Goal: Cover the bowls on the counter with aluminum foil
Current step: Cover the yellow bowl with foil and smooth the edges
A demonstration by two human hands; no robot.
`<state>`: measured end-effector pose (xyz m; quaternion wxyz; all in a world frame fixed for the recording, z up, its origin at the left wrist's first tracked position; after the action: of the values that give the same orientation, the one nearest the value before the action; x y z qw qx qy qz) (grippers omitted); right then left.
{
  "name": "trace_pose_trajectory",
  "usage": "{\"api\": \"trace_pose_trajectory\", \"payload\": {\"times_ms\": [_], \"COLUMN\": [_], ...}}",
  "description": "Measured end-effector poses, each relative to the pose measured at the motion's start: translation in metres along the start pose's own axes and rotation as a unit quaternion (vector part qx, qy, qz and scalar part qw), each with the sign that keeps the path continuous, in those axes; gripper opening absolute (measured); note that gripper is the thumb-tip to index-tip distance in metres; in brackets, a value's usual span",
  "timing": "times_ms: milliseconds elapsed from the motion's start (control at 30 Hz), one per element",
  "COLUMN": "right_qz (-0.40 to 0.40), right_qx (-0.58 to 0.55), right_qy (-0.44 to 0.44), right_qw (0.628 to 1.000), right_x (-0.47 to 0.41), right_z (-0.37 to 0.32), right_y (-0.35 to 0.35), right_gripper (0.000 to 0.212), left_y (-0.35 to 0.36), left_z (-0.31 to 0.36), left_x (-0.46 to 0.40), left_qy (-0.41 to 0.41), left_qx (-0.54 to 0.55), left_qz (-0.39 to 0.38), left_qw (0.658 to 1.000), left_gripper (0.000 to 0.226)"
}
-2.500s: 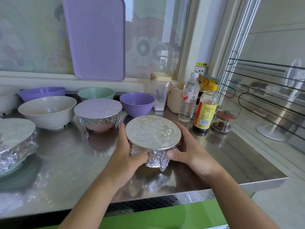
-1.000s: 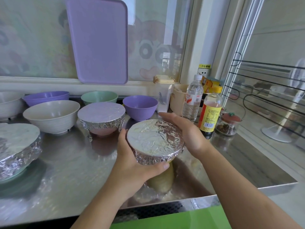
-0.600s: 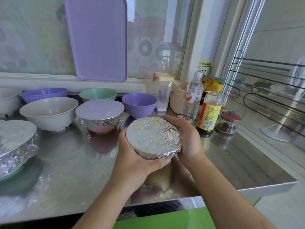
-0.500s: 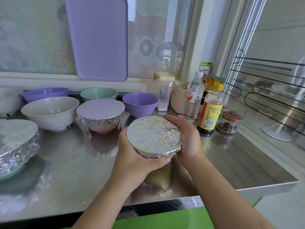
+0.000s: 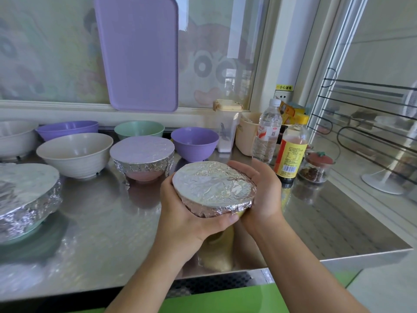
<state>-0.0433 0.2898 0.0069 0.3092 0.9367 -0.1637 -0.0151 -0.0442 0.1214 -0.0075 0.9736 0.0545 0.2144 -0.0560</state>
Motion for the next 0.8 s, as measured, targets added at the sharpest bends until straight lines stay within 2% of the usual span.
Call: {"api": "trace_pose_trajectory", "payload": {"times_ms": [200, 400, 467, 567, 667, 800], "right_qz": [0.02, 0.025, 0.03, 0.043, 0.05, 0.058], "right_qx": [0.0, 0.001, 0.007, 0.016, 0.026, 0.042], "right_qy": [0.005, 0.014, 0.01, 0.003, -0.003, -0.014], "right_qw": [1.0, 1.0, 0.999, 0.999, 0.998, 0.997], "right_x": [0.013, 0.022, 0.022, 0.019, 0.012, 0.007], "right_z": [-0.009, -0.008, -0.01, -0.017, -0.025, -0.027], "right_y": [0.011, 0.018, 0.015, 0.005, -0.005, -0.013], "right_gripper": [0.056, 0.057, 0.056, 0.056, 0.056, 0.054], "left_y": [-0.009, -0.015, -0.011, 0.0, 0.007, 0.003], "left_z": [0.002, 0.01, 0.011, 0.016, 0.019, 0.01], "left_x": [-0.005, -0.007, -0.006, -0.002, -0.003, -0.01], "left_qy": [0.03, 0.083, 0.084, 0.076, 0.059, 0.006], "left_qx": [-0.012, -0.057, -0.059, -0.054, -0.144, -0.24], "left_qz": [0.03, 0.048, 0.03, -0.036, -0.081, -0.096], "left_qw": [0.999, 0.994, 0.994, 0.995, 0.985, 0.966], "left_gripper": [0.123, 0.119, 0.119, 0.117, 0.107, 0.128]}}
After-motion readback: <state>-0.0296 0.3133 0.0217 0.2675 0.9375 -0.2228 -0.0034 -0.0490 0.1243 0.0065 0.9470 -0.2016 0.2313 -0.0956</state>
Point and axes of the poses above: each hand's wrist, its own x-axis away from the middle knuckle, its own y-axis out of the palm, z = x × y, the point moved 8 cm from there along -x, towards the middle knuckle, and after that the axes turned 2 degrees about -z, right-handed, at the moved point
